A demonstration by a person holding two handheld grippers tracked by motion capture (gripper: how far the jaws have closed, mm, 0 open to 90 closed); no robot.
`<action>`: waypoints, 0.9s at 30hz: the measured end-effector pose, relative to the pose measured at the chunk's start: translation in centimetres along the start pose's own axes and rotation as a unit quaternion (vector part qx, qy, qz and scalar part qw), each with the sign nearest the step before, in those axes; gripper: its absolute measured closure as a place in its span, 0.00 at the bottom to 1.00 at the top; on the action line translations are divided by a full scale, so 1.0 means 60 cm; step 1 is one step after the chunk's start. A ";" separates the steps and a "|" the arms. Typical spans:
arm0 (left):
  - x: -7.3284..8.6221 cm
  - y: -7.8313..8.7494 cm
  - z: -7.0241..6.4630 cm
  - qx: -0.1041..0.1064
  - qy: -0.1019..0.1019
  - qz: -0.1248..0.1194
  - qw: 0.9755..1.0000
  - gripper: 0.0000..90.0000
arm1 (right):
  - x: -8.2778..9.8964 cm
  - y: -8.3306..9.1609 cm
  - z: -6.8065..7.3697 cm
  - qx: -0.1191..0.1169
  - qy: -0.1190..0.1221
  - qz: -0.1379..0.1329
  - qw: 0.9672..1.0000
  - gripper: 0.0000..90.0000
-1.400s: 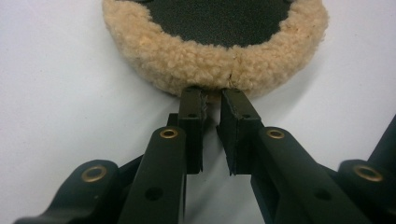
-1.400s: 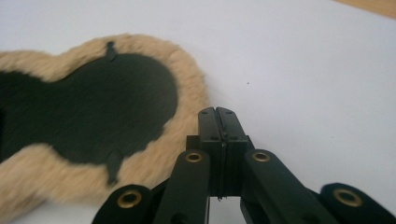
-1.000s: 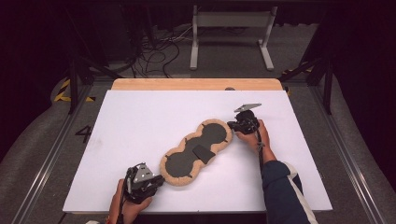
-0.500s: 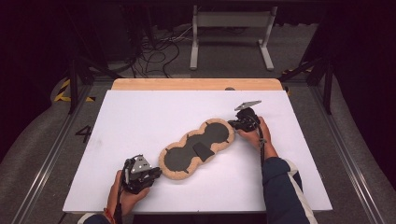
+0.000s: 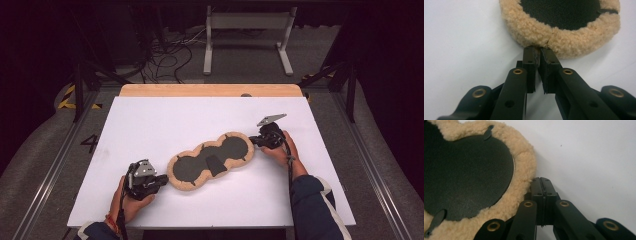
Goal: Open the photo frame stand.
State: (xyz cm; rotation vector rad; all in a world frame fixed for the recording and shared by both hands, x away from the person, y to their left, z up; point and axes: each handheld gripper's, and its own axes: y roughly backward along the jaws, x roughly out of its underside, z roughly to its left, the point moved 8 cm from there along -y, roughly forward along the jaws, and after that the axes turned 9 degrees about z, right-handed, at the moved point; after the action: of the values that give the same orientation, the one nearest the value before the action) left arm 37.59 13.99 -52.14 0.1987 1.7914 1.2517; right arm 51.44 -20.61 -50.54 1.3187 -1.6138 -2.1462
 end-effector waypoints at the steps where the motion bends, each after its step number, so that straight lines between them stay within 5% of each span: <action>1: -0.002 -0.001 0.001 0.001 0.000 -0.001 1.000 0.93 | 0.005 0.003 0.002 0.000 0.001 0.000 1.000 1.00; 6: -0.006 -0.003 0.017 0.022 -0.006 -0.002 1.000 0.94 | 0.034 0.020 0.016 0.008 -0.002 -0.005 1.000 1.00; 15: -0.021 -0.011 0.032 -0.008 -0.008 -0.002 1.000 0.91 | 0.080 0.047 0.044 0.005 0.010 -0.013 1.000 1.00; 22: -0.041 -0.021 0.049 -0.016 -0.026 0.010 0.999 0.88 | 0.077 0.044 0.027 0.014 -0.013 -0.025 1.000 1.00; 27: -0.062 -0.034 0.061 -0.007 -0.026 0.008 1.000 0.93 | 0.068 0.039 0.005 0.050 -0.038 -0.042 0.997 0.98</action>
State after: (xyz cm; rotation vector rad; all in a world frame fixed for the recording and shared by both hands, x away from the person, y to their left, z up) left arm 43.12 13.28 -51.91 0.2360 1.7391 1.2590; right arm 47.89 -23.72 -50.82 1.3728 -1.7448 -2.2152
